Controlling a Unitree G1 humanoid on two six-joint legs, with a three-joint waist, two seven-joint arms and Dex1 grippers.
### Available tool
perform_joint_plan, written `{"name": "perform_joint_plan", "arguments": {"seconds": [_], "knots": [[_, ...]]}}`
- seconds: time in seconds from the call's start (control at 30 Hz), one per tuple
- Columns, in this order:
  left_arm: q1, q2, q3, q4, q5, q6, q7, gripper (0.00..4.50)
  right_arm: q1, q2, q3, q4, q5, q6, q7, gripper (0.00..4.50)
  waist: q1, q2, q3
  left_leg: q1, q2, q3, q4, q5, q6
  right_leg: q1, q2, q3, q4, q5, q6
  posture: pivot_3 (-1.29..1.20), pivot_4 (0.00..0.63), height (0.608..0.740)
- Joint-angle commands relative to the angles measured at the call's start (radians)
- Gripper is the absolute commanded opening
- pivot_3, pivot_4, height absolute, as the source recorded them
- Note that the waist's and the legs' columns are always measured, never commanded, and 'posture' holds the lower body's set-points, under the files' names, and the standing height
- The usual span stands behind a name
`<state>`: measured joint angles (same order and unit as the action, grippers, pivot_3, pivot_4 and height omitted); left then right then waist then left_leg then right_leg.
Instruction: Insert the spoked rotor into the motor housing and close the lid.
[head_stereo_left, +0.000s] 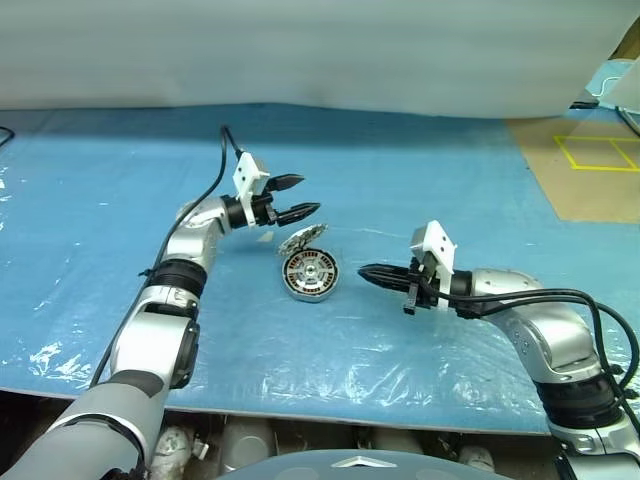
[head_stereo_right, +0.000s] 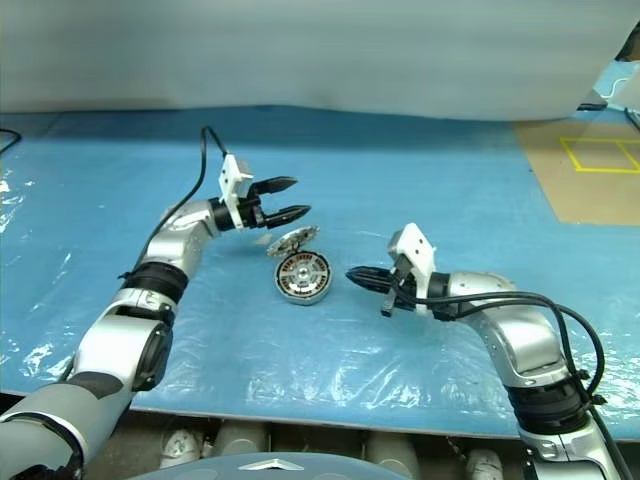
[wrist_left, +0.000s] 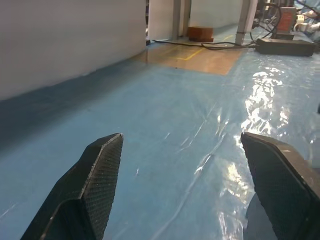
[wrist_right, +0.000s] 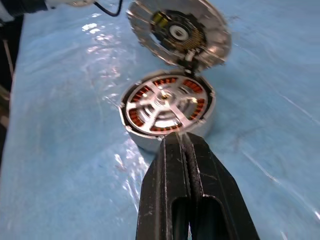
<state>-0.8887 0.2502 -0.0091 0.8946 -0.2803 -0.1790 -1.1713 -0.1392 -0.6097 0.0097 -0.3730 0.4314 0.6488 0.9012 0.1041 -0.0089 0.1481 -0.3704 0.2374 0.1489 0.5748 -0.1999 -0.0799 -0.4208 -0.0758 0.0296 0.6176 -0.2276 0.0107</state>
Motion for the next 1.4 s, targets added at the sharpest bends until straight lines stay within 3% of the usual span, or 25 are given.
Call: {"name": "perform_joint_plan", "arguments": {"seconds": [0.03, 0.27, 0.53, 0.63, 0.97, 1.2, 1.4], "knots": [[-0.030, -0.030, -0.016, 0.019, 0.033, -0.063, -0.024, 3.98, 0.121, -0.026, -0.051, -0.063, -0.035, -0.075, -0.041, 0.03, 0.005, 0.000, 0.000, -0.001, 0.000, 0.000, -0.001, 0.000, 0.000, 0.000, 0.000, 0.000, -0.001, 0.000, 0.000, 0.00, 0.150, 0.740], [-0.037, -0.030, -0.036, 0.040, 0.067, -0.076, -0.106, 3.98, 0.350, 0.067, -0.093, -0.084, -0.138, -0.346, -0.172, 0.03, -0.007, -0.001, 0.001, 0.001, 0.000, -0.001, -0.002, 0.000, 0.000, 0.000, 0.000, 0.000, -0.003, 0.001, 0.002, 0.00, 0.150, 0.740], [-0.047, -0.028, -0.045, 0.057, 0.095, -0.083, -0.150, 3.98, 0.340, 0.133, -0.024, -0.053, -0.241, -0.494, -0.247, 0.03, -0.007, 0.000, 0.001, 0.001, -0.002, -0.001, -0.002, 0.000, 0.000, 0.002, -0.001, 0.001, -0.010, 0.002, 0.004, 0.00, 0.150, 0.740], [-0.041, -0.036, -0.048, 0.043, 0.096, -0.070, -0.164, 3.98, 0.346, 0.111, -0.006, -0.083, -0.238, -0.481, -0.227, 0.03, -0.006, -0.001, 0.001, 0.000, -0.002, -0.001, -0.003, 0.000, 0.000, 0.002, -0.001, 0.000, -0.010, 0.003, 0.005, 0.00, 0.150, 0.740], [0.053, -0.058, -0.100, -0.059, 0.110, -0.057, -0.210, 3.98, 0.323, 0.024, 0.007, -0.240, -0.010, -0.256, -0.113, 0.03, -0.007, -0.001, 0.001, 0.002, -0.002, -0.001, -0.007, 0.000, 0.000, 0.003, -0.001, 0.000, -0.011, 0.003, 0.005, 0.00, 0.150, 0.740], [0.106, -0.021, -0.175, -0.106, 0.167, -0.122, -0.253, 3.98, 0.309, -0.012, 0.041, -0.235, -0.022, -0.249, -0.088, 0.03, -0.006, 0.000, 0.001, 0.002, -0.002, -0.001, -0.006, 0.000, 0.000, 0.003, -0.001, 0.000, -0.011, 0.003, 0.005, 0.00, 0.150, 0.740], [0.118, -0.017, -0.183, -0.144, 0.136, -0.079, -0.293, 3.98, 0.253, -0.016, 0.053, -0.218, -0.053, -0.242, -0.108, 0.03, -0.007, 0.000, 0.001, 0.002, -0.002, -0.001, -0.005, 0.000, 0.000, 0.003, -0.001, 0.000, -0.010, 0.003, 0.005, 0.00, 0.150, 0.740]]}}
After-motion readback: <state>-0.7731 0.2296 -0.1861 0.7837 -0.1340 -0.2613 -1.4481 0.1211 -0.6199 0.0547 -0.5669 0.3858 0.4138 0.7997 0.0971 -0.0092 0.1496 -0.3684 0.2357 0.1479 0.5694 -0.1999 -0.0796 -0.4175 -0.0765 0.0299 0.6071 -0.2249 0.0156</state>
